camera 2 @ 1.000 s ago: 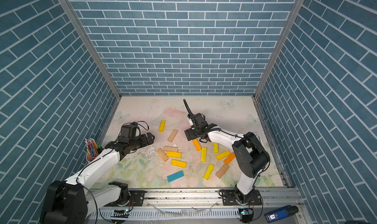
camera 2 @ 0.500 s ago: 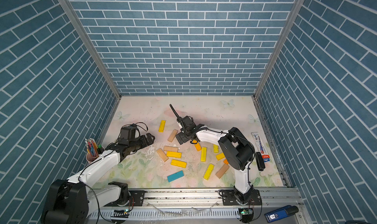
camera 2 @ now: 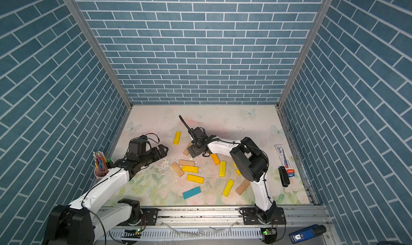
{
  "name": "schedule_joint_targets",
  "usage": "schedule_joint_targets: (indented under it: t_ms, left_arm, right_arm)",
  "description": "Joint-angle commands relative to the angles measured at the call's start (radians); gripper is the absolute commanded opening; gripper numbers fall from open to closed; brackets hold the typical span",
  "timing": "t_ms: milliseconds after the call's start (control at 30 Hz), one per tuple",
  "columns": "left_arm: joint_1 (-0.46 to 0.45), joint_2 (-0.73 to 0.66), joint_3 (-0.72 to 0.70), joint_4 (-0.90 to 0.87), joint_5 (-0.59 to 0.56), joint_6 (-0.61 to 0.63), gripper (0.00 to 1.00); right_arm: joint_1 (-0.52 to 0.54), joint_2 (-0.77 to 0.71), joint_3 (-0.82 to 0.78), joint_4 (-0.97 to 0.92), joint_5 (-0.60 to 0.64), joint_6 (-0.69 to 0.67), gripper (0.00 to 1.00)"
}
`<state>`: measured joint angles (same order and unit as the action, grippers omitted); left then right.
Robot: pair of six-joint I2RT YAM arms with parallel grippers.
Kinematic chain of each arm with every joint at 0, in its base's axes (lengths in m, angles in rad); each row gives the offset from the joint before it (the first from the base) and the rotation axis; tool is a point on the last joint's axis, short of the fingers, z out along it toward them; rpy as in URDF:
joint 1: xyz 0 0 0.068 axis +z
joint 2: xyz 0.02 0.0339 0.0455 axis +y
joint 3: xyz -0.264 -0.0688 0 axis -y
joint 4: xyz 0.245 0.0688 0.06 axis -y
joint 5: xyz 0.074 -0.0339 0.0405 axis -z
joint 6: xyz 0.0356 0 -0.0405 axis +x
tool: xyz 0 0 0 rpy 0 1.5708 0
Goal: Assemble the number 8 with building blocks
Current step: Assemble the building block at the center of the board.
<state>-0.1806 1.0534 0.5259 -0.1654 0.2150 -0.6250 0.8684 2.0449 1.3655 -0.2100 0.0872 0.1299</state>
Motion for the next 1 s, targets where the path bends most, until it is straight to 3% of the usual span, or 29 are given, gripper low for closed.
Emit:
schedule_joint_targets:
  t_ms: [0, 433, 967]
  left_arm:
    - [0.009, -0.004, 0.018, -0.010, 0.010, -0.013, 1.00]
    - [0.009, -0.030, 0.068, -0.103, 0.038, 0.001, 1.00]
    - [0.009, -0.054, 0.045, -0.103, 0.018, 0.050, 1.00]
  right_arm:
    - [0.016, 0.029, 0.040, -0.021, 0.013, -0.014, 0.99]
    - [0.034, 0.084, 0.111, -0.028, 0.009, 0.051, 0.99]
    - [0.046, 0.083, 0.084, 0.031, -0.043, 0.099, 0.91]
